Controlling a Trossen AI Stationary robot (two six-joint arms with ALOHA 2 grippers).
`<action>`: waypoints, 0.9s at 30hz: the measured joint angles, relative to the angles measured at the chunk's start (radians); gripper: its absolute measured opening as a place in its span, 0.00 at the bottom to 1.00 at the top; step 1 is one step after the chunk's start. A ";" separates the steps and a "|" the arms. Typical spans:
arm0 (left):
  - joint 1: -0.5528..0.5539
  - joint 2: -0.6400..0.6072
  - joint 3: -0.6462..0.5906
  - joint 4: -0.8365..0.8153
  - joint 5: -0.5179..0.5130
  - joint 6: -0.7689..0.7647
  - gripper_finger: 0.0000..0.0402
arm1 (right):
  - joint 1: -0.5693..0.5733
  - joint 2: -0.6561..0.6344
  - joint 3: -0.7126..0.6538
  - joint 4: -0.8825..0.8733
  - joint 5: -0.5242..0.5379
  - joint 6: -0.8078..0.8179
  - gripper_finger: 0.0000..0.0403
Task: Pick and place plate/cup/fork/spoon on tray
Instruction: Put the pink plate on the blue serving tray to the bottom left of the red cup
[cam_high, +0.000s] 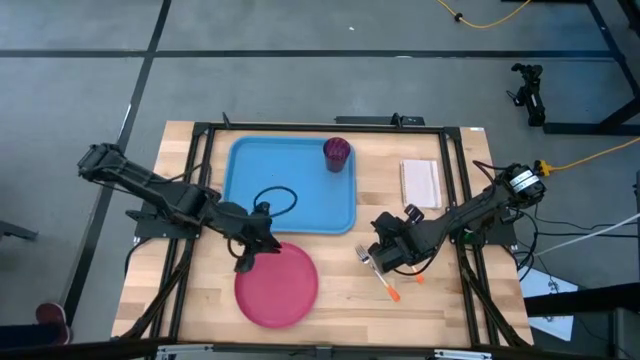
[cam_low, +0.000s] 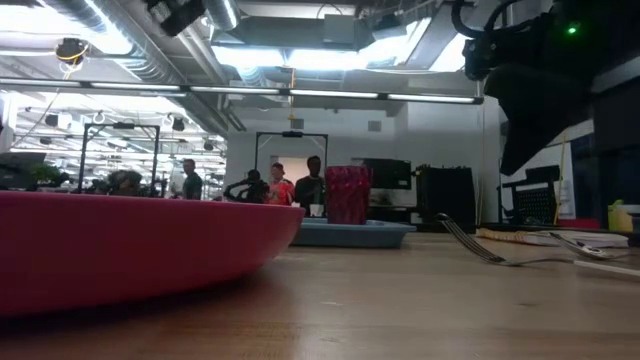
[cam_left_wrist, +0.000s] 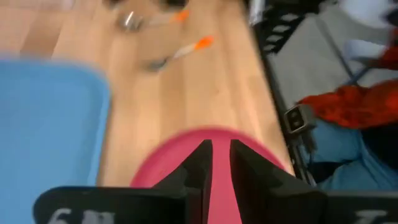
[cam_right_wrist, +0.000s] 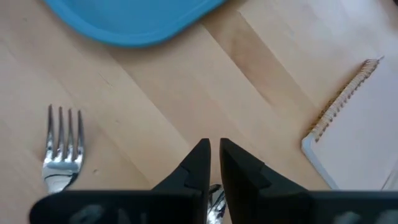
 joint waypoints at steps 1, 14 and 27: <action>-0.006 0.012 0.017 -0.050 -0.016 -0.073 0.12 | 0.000 0.000 0.000 0.004 -0.004 0.001 0.10; -0.024 0.142 0.058 -0.554 -0.029 -0.584 0.14 | 0.000 0.000 0.000 0.013 -0.011 -0.001 0.10; -0.019 0.153 0.054 -0.563 -0.109 -0.548 0.28 | 0.000 0.000 0.000 0.030 -0.004 -0.055 0.10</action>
